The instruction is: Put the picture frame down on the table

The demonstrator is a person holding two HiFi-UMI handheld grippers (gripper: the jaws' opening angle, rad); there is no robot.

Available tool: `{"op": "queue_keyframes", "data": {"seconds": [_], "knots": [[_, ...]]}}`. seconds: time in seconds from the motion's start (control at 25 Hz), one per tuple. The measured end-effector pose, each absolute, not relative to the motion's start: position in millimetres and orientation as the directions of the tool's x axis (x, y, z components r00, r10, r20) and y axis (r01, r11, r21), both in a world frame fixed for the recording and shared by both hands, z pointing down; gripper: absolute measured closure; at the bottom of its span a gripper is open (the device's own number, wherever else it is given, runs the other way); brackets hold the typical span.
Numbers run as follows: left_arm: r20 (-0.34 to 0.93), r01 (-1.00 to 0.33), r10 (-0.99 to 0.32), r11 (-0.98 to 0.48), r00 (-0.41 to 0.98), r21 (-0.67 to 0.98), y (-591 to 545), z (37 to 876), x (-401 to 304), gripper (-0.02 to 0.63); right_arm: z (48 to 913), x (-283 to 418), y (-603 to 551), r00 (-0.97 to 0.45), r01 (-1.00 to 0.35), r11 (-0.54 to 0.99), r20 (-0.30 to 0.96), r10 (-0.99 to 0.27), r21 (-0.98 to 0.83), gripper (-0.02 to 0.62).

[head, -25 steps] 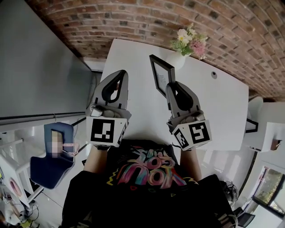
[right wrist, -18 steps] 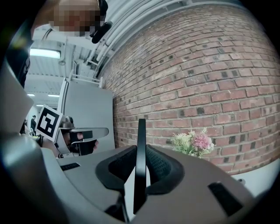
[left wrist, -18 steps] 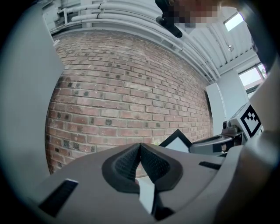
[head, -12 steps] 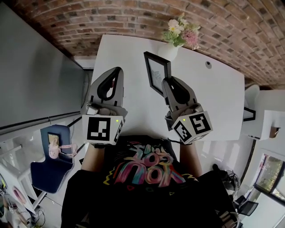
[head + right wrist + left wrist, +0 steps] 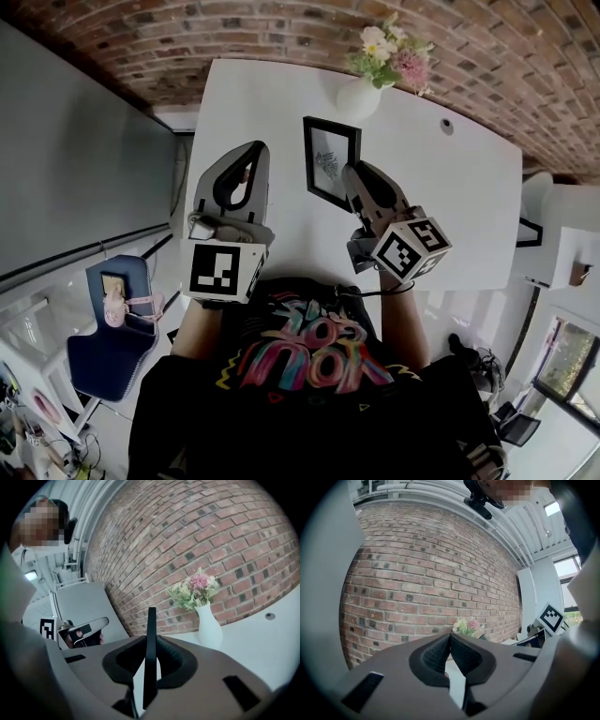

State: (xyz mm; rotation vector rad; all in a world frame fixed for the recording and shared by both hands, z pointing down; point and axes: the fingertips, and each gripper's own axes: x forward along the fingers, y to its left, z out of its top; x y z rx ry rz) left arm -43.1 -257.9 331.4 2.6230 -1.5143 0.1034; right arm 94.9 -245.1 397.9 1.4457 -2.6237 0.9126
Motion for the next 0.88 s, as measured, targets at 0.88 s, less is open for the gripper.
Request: {"op": "queue_keyframes", "data": {"seconds": [0.88], "knots": [[0.197, -0.869, -0.847, -0.480, 0.494, 0.118, -269.4, 394.9, -36.2, 0.583, 536.9, 101.2, -241.5, -0.668, -0.583, 0.091, 0.413, -0.619, -0.807, 0.506]]}}
